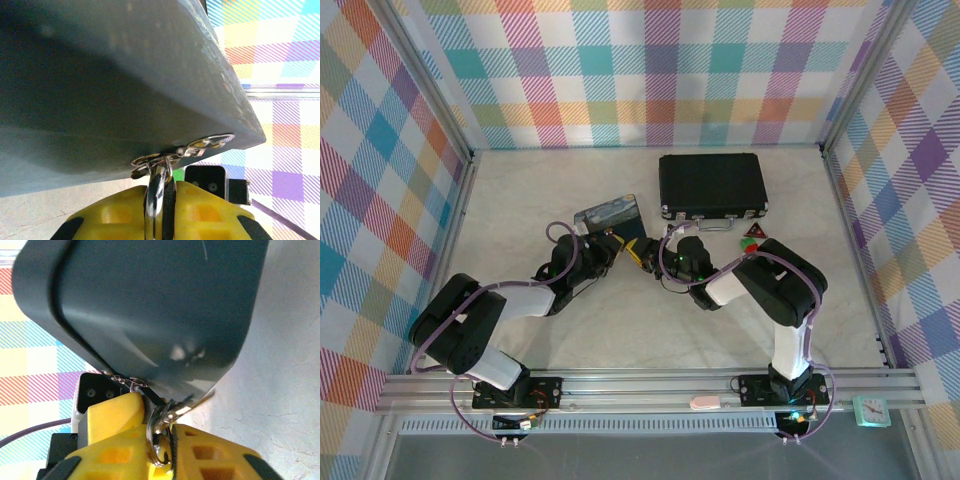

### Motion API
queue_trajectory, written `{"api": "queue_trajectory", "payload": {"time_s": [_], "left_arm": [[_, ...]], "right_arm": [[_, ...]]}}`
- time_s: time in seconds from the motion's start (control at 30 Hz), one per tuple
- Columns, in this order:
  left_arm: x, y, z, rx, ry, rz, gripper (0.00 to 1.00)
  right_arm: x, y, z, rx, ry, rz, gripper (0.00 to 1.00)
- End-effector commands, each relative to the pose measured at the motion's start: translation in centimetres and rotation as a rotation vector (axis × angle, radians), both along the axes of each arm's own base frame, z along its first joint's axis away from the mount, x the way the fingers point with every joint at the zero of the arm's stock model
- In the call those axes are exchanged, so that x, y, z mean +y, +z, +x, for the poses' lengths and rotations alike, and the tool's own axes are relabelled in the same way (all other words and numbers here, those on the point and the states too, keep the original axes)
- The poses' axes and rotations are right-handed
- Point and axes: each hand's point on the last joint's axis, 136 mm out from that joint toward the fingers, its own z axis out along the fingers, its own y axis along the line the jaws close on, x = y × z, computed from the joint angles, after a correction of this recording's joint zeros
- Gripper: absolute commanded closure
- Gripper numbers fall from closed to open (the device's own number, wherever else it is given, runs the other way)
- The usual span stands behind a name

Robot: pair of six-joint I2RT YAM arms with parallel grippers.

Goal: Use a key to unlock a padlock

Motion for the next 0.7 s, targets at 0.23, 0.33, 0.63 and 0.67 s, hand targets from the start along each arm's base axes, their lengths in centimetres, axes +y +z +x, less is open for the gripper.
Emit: {"api": "queue_trajectory", "payload": {"time_s": [0.23,0.33,0.63,0.67], "left_arm": [[-1.1,2.1,0.2,-0.116,-0.028,-0.034,1.0],[-1.4,2.3,0.5,-0.212,-0.043,-0.022,1.0],[-1.9,0.6,-0.3,-0.433,-0.14,0.109,1.0],[-1.8,0.3,-0.4,-0.438,-0.143,0.127,1.0]], "right_arm": [[0.3,2.5,0.1,0.06,-0.003,0.154,1.0],[0.8,3.8,0.3,0.169,0.005,0.252,1.0],[2.8,8.9,1.1,0.61,0.06,0.68,1.0],[2.7,9.3,1.2,0.622,0.058,0.695,1.0]]}}
